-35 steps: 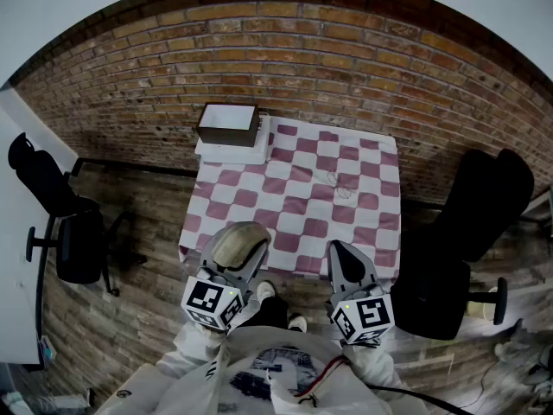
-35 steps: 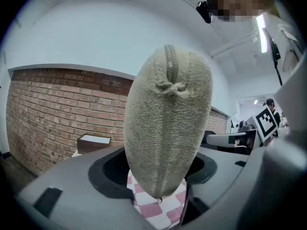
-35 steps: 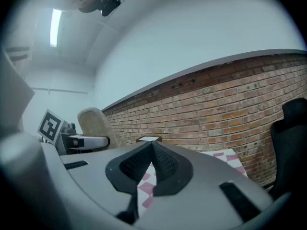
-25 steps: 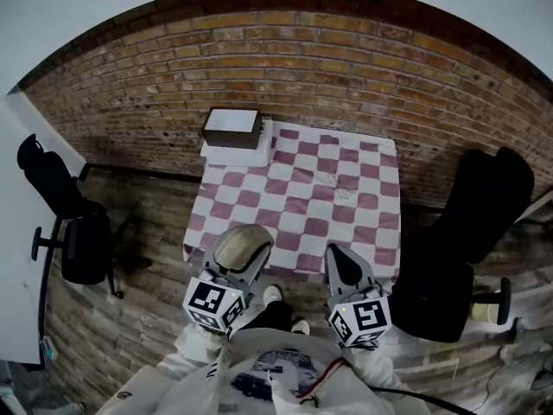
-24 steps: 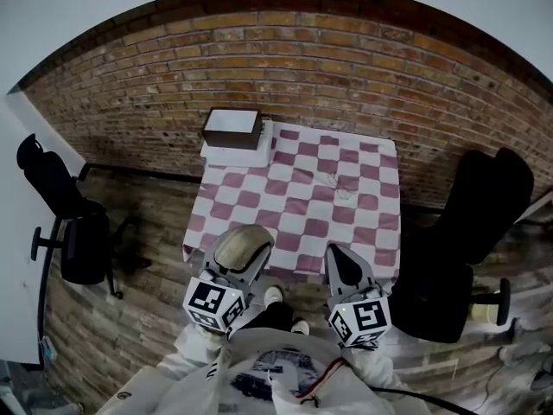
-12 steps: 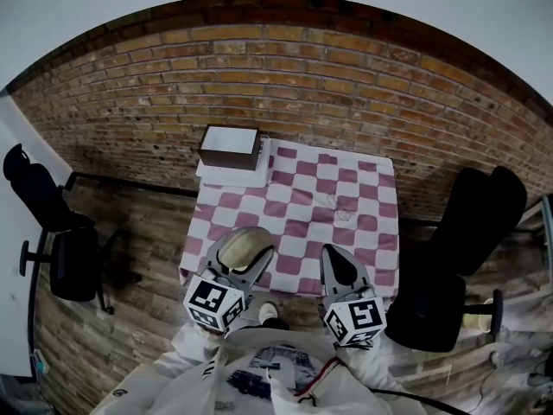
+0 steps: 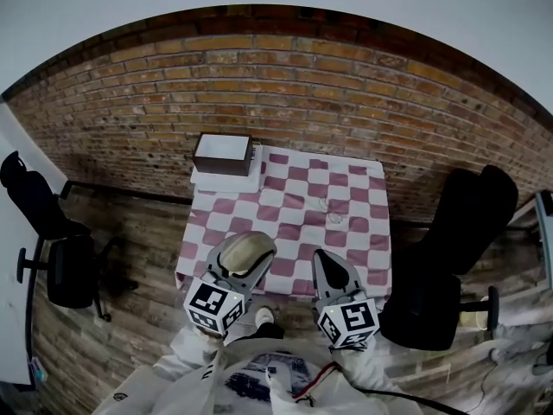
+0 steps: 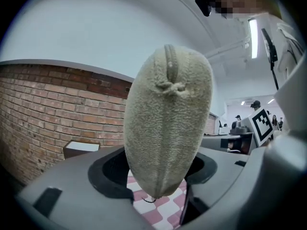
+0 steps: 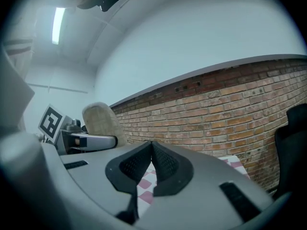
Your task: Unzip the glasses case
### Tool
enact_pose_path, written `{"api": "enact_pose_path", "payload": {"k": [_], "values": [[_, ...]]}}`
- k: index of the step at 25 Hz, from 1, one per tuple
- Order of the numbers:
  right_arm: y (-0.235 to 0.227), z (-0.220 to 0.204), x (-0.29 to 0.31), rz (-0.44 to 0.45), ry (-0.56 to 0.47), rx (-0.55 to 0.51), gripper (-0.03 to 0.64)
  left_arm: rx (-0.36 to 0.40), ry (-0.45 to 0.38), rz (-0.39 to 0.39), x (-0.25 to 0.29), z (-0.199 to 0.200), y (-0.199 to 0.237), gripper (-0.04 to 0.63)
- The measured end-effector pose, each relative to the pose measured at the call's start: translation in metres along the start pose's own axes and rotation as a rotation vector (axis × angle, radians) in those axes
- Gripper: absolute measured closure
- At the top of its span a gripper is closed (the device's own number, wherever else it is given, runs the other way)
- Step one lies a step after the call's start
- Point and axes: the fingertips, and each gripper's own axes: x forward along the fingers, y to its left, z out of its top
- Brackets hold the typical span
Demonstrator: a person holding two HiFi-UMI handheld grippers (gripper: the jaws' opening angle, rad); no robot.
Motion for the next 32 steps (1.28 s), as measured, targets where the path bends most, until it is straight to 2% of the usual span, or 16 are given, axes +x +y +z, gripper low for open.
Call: {"api": "enact_pose_path", "payload": {"k": [10, 14, 22, 32], "values": [[0.012, -0.014, -0.109, 0.034, -0.011, -0.028, 0.601, -0.001, -0.014, 0.017, -0.05, -0.009, -0.097, 0.307], [0.021, -0.021, -0.139, 0.037, -0.016, -0.033, 0.601, -0.004, -0.007, 0.0, -0.068, -0.016, -0.126, 0.307], [0.039, -0.025, -0.168, 0.064, -0.023, -0.057, 0.601, -0.021, -0.026, -0.053, -0.087, -0.005, -0.156, 0.307], [0.051, -0.028, -0.192, 0.097, -0.018, -0.052, 0.601, -0.002, -0.069, -0.096, -0.098, 0.016, -0.192, 0.307]]}}
